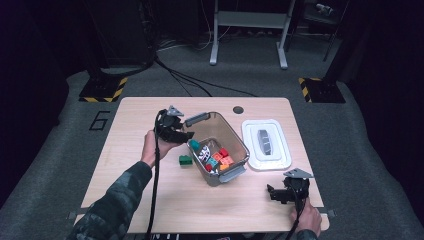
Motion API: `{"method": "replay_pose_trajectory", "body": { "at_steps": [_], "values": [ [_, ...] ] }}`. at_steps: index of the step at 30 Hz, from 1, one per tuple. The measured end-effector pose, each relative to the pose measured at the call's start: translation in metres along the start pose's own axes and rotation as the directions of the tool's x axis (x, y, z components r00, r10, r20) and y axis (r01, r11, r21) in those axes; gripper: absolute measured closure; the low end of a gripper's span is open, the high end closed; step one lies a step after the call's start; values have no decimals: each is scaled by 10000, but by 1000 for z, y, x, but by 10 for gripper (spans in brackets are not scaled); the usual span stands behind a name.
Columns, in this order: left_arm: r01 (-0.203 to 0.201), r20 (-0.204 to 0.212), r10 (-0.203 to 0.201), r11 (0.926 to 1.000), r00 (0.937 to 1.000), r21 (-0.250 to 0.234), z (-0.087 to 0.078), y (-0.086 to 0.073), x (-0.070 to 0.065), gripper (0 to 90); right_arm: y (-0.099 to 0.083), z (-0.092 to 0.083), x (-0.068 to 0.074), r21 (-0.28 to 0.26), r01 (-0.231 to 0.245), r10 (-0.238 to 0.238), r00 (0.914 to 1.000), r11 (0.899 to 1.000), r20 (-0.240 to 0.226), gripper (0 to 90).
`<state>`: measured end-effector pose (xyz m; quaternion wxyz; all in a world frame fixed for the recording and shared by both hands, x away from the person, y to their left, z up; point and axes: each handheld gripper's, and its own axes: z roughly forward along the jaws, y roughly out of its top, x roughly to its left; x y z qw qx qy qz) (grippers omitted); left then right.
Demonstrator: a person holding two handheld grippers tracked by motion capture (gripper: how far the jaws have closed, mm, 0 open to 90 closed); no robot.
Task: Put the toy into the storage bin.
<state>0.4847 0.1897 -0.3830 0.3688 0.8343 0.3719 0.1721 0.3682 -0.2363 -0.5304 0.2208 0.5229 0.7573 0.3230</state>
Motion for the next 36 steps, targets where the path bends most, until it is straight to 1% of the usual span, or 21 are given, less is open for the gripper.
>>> {"method": "replay_pose_trajectory", "body": {
  "at_steps": [5, 6, 9, 10, 11, 14, 15, 17, 19, 20, 22, 23, 25, 26, 28, 30, 31, 32, 34, 35, 36],
  "values": [
    [39, -193, -47, 9992, 9998, -394, -15, -10, 5, 211, 0, 0, 0, 2, 5, -5, 10000, 10000, -3, 0],
    [164, -131, -171, 9983, 9998, -567, -18, -13, 7, 192, 0, 0, 0, 4, -3, 3, 10000, 10000, -2, 0],
    [298, -166, -311, 9968, 9994, -736, -23, -24, 12, 178, 0, 0, 0, 3, -3, 3, 10000, 10000, -1, 0],
    [315, -227, -330, 9974, 9992, -642, -25, -28, 13, 178, 0, 0, 0, 4, 1, -1, 10000, 10000, 0, 0],
    [410, -260, -429, 9966, 9987, -714, -25, -33, 15, 174, 0, 0, 0, 1, 9, -9, 10000, 10000, -2, 0],
    [432, -232, -445, 9976, 9987, -538, -25, -47, 21, 163, 0, 0, 0, 3, 6, -6, 10000, 10000, -1, 0],
    [466, -118, -473, 9976, 9988, -520, -24, -52, 22, 156, 0, 0, 0, 5, 0, 0, 10000, 10000, -3, 0],
    [422, -80, -426, 9982, 9991, -434, -21, -61, 23, 154, 0, 0, 0, 4, 5, -5, 10000, 10000, -1, 0],
    [411, 136, -408, 9988, 9991, -264, -16, -70, 23, 147, 0, 0, 0, 3, 4, -4, 10000, 10000, 0, 0],
    [375, 106, -373, 9992, 9992, -169, -13, -75, 22, 138, 0, 0, 0, 2, 4, -4, 10000, 10000, -1, 0],
    [330, 302, -329, 9994, 9990, -39, -5, -82, 19, 125, 0, 0, 0, 1, 7, -7, 10000, 10000, 1, 0],
    [252, 238, -253, 9997, 9994, 43, -1, -85, 18, 125, 0, 0, 0, 1, 5, -5, 10000, 10000, 0, 0],
    [234, 459, -240, 9996, 9987, 133, 6, -92, 17, 136, 0, 0, 0, 5, 4, -4, 10000, 10000, -1, 0],
    [231, 458, -236, 9997, 9987, 96, 11, -95, 17, 164, 0, 0, 0, -1, 7, -7, 10000, 10000, 0, 0],
    [120, 848, -130, 9999, 9963, 117, 19, -100, 15, 166, 0, 0, 0, 2, 2, -2, 10000, 10000, -1, 0],
    [112, 1028, -115, 9999, 9946, 31, 28, -104, 13, 223, 0, 0, 0, -2, 2, -2, 10000, 10000, 0, 0],
    [22, 1148, -39, 9999, 9934, 150, 31, -104, 12, 239, 0, 0, 0, 0, 6, -6, 10000, 10000, 1, 0],
    [-5, 1120, -6, 9999, 9937, 104, 36, -106, 10, 256, 0, 0, 0, 2, 7, -7, 10000, 10000, -1, 0],
    [-225, 1271, 205, 9996, 9917, 140, 42, -108, 9, 302, 0, 0, 0, 1, 0, 0, 10000, 10000, -1, 0],
    [-219, 1397, 195, 9996, 9900, 159, 44, -109, 8, 324, 0, 0, 0, 1, 2, -2, 10000, 10000, 0, 0],
    [-353, 1433, 342, 9994, 9891, 55, 47, -110, 8, 349, 0, 0, 0, 1, 4, -4, 10000, 10000, -1, 0]
  ]
}}
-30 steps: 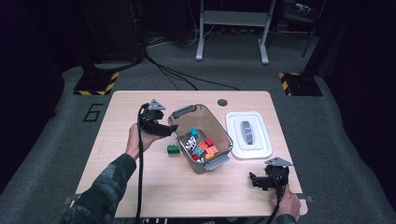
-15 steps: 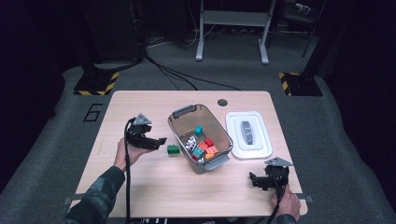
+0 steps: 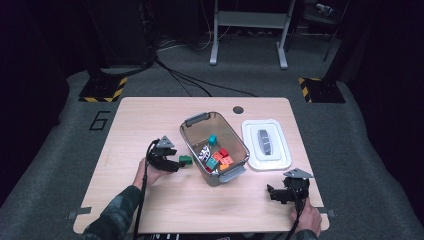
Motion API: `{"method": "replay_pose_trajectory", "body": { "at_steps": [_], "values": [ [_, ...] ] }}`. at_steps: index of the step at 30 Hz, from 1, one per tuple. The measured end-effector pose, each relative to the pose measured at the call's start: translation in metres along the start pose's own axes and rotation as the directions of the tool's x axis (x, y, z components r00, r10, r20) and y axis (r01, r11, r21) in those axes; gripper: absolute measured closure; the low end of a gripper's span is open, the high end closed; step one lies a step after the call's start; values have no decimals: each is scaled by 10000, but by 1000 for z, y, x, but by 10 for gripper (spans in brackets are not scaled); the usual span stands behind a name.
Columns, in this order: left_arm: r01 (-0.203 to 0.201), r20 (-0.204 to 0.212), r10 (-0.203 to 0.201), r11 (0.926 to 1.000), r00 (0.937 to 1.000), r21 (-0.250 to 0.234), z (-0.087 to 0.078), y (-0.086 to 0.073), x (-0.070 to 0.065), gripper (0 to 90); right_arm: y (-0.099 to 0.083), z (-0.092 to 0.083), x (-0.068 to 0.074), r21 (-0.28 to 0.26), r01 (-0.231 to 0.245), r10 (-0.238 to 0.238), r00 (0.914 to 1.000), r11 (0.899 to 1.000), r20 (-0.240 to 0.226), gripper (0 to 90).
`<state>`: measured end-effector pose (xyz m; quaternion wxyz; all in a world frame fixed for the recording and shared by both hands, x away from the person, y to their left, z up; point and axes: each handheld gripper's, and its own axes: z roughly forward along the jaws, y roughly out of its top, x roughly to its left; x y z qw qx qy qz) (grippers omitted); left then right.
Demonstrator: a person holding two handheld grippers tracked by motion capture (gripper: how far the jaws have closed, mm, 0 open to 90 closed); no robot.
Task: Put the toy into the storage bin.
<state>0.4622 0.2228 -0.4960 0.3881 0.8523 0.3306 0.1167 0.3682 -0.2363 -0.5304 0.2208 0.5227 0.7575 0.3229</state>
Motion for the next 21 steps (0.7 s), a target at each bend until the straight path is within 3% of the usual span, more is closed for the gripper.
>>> {"method": "replay_pose_trajectory", "body": {
  "at_steps": [2, 10, 17, 21],
  "values": [
    [78, 190, -77, 10000, 9998, -39, 5, -2, 0, 382, 0, 0, 0, -2, 2, -2, 10000, 10000, 1, 0],
    [-588, 265, 581, 9979, 9980, 269, 16, -4, 1, 563, 0, 0, 0, -4, 0, 0, 10000, 10000, 1, 0],
    [-557, 469, 550, 9983, 9974, 149, 7, -12, 5, 652, 0, 0, 0, -6, 5, -5, 10000, 10000, 3, 0],
    [-494, 344, 485, 9984, 9982, 262, -1, -18, 5, 662, 0, 0, 0, -7, 4, -4, 10000, 10000, 4, 0]
  ]
}}
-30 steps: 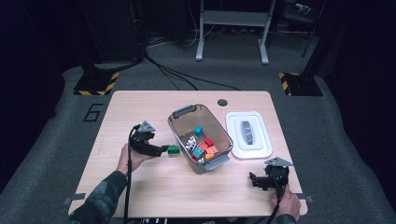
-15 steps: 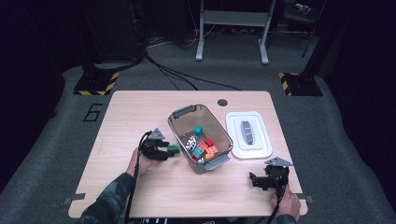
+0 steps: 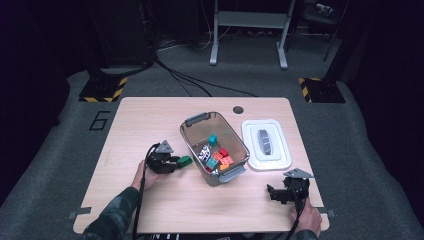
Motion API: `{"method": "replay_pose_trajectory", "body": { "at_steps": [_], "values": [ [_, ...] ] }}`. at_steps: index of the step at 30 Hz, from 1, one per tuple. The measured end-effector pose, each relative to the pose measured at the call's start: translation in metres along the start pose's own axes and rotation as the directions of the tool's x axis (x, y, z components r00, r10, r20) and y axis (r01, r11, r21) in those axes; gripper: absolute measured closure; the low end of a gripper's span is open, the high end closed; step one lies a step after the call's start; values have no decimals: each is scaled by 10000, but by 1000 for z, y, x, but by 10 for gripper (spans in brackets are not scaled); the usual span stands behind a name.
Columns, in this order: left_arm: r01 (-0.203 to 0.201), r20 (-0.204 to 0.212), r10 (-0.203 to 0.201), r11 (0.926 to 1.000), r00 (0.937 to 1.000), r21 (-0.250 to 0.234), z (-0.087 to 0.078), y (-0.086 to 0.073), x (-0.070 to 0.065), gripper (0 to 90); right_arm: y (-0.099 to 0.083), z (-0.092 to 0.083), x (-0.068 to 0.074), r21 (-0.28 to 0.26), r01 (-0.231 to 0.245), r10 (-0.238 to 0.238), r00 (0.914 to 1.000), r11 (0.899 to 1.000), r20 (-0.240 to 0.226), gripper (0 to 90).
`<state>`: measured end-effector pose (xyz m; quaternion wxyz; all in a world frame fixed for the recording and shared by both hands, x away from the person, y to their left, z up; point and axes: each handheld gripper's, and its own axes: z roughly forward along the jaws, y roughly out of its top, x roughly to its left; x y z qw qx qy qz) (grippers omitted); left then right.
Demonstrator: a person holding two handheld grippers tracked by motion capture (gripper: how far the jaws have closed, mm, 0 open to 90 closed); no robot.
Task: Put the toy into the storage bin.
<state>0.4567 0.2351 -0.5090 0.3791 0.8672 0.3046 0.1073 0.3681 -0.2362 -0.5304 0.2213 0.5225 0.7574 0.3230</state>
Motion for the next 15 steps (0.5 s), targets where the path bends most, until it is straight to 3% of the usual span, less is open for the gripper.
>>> {"method": "replay_pose_trajectory", "body": {
  "at_steps": [8, 15],
  "values": [
    [80, 36, -81, 9997, 10000, 245, -16, -10, -7, 662, 0, 0, 0, 3, 0, 0, 10000, 10000, -1, 0],
    [504, -139, -500, 9981, 9987, 367, -27, -22, -7, 661, 0, 0, 0, -2, 1, -1, 10000, 10000, -1, 0]
  ]
}}
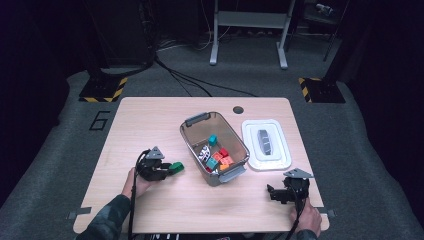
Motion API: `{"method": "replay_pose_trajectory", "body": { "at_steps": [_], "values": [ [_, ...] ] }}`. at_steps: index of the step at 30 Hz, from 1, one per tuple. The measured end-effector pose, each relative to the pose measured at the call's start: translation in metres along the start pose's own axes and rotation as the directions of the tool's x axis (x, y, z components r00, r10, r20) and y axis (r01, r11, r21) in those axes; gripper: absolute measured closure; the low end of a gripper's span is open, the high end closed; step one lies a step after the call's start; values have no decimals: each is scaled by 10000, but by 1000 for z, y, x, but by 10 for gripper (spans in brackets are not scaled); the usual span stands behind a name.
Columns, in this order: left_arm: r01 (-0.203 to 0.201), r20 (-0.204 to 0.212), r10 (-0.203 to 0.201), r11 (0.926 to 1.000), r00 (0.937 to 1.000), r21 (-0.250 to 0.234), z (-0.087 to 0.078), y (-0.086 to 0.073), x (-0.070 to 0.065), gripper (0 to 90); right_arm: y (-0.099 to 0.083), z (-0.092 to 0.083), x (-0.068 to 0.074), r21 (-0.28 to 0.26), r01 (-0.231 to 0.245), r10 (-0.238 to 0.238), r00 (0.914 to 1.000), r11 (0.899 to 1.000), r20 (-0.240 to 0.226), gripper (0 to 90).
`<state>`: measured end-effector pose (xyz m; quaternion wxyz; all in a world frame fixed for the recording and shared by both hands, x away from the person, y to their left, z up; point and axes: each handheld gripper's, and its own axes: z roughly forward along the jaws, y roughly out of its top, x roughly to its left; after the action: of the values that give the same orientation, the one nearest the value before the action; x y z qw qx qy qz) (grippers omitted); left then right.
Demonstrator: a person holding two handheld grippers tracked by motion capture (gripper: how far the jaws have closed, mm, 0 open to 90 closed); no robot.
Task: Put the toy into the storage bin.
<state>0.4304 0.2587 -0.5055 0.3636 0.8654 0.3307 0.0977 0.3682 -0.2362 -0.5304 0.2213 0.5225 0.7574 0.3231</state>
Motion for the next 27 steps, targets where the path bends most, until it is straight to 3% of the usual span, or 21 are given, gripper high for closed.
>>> {"method": "replay_pose_trajectory", "body": {
  "at_steps": [3, 8, 12, 16, 18, 22, 27],
  "values": [
    [125, -33, -125, 9998, 9999, 135, -1, 0, 1, 632, 0, 0, 0, 2, -3, 3, 10000, 10000, 1, 0],
    [510, -158, -508, 9986, 9986, 121, -1, 7, -2, 416, 0, 0, 0, 6, -5, 5, 10000, 10000, 0, 0],
    [143, -75, -142, 9996, 9999, 232, 0, 18, -7, 422, 0, 0, 0, 3, -4, 4, 10000, 10000, 1, 0],
    [-164, -310, 190, 9966, 9993, 805, 9, 25, -11, 452, 0, 0, 0, 5, -4, 4, 10000, 10000, -2, 0],
    [-62, -204, 82, 9955, 9998, 941, 12, 26, -10, 505, 0, 0, 0, 5, -6, 6, 10000, 10000, 0, 0],
    [-4, -426, 46, 9952, 9991, 980, 14, 27, -12, 657, 0, 0, 0, 4, -4, 4, 10000, 10000, 0, 0],
    [380, -660, -327, 9960, 9973, 809, 11, 30, -9, 667, 0, 0, 0, 5, -6, 6, 10000, 10000, 0, 0]
  ]
}}
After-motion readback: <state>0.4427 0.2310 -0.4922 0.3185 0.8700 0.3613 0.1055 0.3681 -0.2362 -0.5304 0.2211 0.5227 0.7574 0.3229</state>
